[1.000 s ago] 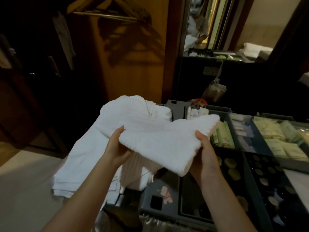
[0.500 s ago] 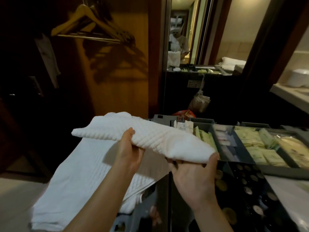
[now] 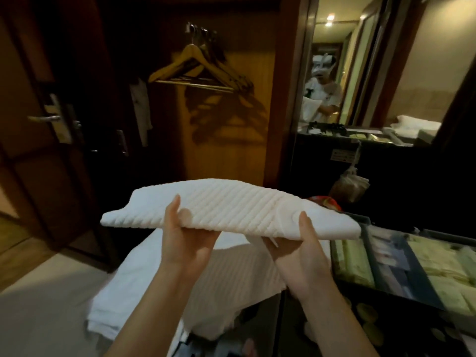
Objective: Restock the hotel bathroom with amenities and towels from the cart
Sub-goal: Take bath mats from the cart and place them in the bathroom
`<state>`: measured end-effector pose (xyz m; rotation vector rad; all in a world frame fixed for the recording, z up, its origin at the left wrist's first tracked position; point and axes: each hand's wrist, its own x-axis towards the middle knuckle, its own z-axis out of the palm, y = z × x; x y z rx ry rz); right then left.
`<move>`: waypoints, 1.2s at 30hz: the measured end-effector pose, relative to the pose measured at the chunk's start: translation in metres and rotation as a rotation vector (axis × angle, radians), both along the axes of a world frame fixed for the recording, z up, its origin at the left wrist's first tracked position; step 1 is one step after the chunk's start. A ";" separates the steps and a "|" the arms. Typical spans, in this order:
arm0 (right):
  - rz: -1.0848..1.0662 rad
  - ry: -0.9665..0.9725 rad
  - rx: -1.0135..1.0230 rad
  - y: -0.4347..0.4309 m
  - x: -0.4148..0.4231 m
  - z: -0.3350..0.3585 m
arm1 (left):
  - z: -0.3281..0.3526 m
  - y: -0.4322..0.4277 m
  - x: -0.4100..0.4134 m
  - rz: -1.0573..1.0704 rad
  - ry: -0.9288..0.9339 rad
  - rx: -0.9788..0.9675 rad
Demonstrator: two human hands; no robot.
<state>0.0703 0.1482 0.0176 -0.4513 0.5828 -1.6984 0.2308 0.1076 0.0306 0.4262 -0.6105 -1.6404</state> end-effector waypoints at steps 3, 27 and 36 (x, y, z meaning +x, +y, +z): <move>0.089 -0.004 -0.036 -0.004 -0.008 0.004 | 0.012 0.014 0.015 0.070 -0.062 -0.063; 1.139 0.175 0.035 0.120 0.034 -0.027 | 0.015 0.327 -0.013 1.112 -0.184 0.079; 1.375 0.377 0.127 0.210 0.077 -0.071 | -0.031 0.447 -0.003 1.399 -0.205 0.273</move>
